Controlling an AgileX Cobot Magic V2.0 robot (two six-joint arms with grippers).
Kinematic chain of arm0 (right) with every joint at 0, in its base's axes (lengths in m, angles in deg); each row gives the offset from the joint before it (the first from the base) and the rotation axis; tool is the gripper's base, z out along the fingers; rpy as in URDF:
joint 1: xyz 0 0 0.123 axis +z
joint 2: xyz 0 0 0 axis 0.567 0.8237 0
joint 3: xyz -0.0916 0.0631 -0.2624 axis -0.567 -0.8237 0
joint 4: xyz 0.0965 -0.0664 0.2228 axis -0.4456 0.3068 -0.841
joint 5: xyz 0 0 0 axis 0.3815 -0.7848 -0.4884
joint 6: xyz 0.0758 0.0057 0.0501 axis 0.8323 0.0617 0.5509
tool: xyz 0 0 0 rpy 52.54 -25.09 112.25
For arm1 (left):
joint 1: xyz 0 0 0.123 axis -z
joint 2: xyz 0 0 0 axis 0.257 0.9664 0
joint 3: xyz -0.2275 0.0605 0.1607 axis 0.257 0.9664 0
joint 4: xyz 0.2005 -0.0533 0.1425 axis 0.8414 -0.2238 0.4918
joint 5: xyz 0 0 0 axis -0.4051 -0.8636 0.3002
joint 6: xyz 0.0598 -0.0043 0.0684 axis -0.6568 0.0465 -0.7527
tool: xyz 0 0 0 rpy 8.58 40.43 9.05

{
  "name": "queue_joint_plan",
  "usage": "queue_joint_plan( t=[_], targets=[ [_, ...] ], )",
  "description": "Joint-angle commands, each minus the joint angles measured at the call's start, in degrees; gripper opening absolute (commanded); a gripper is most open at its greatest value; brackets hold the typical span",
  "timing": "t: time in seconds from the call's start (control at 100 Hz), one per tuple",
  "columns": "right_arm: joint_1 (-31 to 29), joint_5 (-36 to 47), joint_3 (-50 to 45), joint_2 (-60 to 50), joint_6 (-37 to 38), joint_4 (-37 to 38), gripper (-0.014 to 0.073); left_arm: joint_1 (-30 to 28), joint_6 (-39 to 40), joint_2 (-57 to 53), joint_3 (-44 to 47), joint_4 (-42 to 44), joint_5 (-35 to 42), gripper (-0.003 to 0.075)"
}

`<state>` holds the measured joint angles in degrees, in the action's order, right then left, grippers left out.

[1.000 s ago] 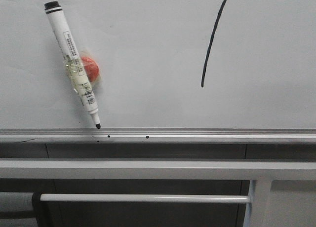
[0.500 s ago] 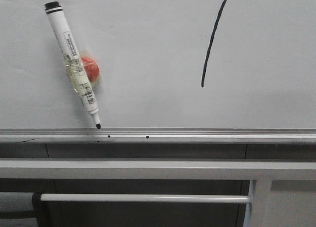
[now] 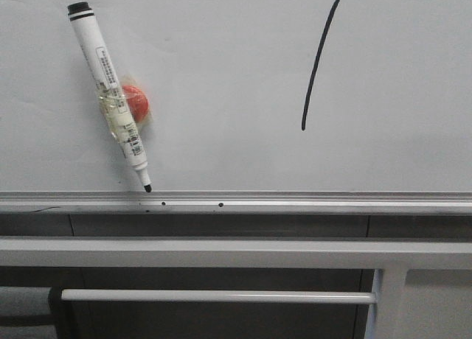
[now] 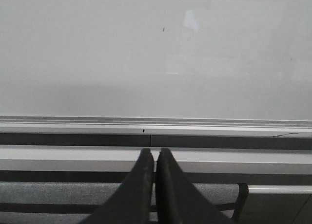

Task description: Write number 1 on whiteboard

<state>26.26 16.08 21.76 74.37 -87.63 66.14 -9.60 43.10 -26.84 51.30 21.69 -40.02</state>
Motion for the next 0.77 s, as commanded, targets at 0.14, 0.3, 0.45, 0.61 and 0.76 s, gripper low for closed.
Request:
queue_joint_plan(
  t=[0.14,0.3,0.45,0.61,0.76],
  targets=[
    [-0.47,0.39,-1.52,-1.04,-0.51,-0.45,-0.0064,0.34,0.54,-1.29,0.36,-0.07,3.67,-0.002],
    [-0.47,0.39,-1.52,-1.04,-0.51,-0.45,-0.0064,0.34,0.54,-1.29,0.36,-1.13,3.44,-0.002],
    [-0.47,0.39,-1.52,-1.04,-0.51,-0.45,-0.0064,0.34,0.54,-1.29,0.36,-3.84,2.62,-0.002],
    [-0.47,0.39,-1.52,-1.04,-0.51,-0.45,-0.0064,0.34,0.54,-1.29,0.36,-3.84,2.62,-0.002],
    [-0.47,0.39,-1.52,-1.04,-0.51,-0.45,-0.0064,0.34,0.54,-1.29,0.36,-3.84,2.62,-0.002]
  ],
)
